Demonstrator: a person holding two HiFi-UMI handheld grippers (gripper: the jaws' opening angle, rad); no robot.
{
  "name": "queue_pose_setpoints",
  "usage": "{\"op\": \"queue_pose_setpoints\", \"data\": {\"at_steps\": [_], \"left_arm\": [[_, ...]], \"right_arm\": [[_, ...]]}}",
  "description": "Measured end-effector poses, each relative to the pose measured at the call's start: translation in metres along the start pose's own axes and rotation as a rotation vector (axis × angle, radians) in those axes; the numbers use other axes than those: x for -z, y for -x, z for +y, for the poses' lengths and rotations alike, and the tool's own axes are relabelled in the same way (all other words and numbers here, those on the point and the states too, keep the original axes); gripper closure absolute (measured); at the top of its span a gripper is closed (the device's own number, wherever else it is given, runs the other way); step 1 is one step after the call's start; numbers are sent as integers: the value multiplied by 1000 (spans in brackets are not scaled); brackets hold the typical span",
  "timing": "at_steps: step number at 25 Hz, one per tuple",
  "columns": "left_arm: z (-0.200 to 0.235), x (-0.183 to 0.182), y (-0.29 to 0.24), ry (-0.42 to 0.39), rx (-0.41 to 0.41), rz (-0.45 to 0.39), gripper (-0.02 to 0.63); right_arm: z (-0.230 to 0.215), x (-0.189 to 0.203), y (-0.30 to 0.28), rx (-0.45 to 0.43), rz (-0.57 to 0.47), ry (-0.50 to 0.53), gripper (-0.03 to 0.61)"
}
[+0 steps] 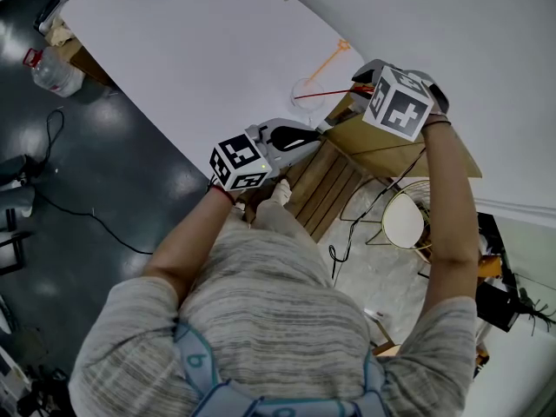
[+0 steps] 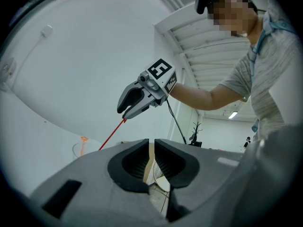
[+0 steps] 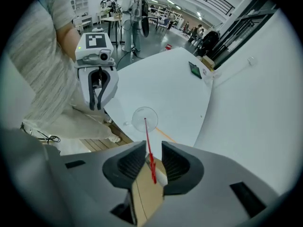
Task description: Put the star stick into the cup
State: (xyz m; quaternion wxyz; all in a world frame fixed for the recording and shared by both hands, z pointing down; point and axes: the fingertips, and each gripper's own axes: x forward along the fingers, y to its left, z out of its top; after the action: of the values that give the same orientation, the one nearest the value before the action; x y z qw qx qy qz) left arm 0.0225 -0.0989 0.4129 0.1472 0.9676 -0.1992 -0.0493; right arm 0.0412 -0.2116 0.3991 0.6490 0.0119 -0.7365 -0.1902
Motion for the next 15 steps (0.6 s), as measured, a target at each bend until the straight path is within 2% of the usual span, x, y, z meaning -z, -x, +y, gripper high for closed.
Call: {"op": "queue_pose_setpoints", "data": {"at_steps": [1, 2, 9, 15], "left_arm": [[0, 0, -1, -1, 4, 1, 569], [-1, 0, -2, -2, 7, 2, 569], [-2, -1, -1, -5, 23, 4, 569], [3, -3, 1, -3, 28, 6, 569]], "right_arm": [[1, -2, 1, -5, -9, -9, 463], [1, -4, 2, -2, -20, -16, 423], [-8, -21, 18, 105, -134, -70, 423], [-17, -31, 48, 245, -339, -211, 423]]}}
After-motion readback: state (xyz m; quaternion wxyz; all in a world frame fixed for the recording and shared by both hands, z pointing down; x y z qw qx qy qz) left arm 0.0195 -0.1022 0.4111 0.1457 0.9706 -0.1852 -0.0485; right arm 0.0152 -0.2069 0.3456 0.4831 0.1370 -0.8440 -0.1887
